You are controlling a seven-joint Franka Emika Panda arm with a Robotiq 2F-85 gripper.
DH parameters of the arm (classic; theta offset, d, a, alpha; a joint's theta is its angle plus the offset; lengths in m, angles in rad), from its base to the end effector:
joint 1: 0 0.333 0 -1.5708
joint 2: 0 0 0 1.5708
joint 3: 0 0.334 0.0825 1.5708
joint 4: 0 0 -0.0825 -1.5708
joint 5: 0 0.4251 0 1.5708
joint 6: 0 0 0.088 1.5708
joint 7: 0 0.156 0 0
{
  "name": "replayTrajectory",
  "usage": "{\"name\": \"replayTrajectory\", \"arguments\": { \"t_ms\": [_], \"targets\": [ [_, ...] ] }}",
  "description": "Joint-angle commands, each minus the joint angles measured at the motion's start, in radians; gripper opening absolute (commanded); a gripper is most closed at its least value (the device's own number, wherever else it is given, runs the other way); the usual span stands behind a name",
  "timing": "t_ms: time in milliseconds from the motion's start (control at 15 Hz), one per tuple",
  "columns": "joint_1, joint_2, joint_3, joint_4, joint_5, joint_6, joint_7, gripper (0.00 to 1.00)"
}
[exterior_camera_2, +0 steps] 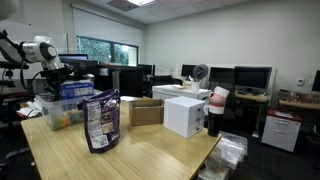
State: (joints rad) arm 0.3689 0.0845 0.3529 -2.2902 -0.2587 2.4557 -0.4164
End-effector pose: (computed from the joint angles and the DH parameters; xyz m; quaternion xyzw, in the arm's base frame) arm 0.4293 0.3692 0.2651 0.7844 0.6146 0.0544 0.0639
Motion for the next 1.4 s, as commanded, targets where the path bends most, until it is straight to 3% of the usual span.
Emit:
{"name": "replayTrajectory", "arguments": {
  "t_ms": [0, 600, 933, 1333],
  "targets": [
    [0.001, -0.053, 0.005, 0.031, -0.062, -0.022, 0.016, 0.04],
    [-0.017, -0.134, -0.016, 0.169, 0.065, -0.172, -0.141, 0.04],
    [-0.054, -0.195, -0.088, 0.248, 0.167, -0.359, -0.267, 0.04],
    [-0.077, -0.293, -0.173, 0.216, 0.33, -0.514, -0.47, 0.05]
  ]
}}
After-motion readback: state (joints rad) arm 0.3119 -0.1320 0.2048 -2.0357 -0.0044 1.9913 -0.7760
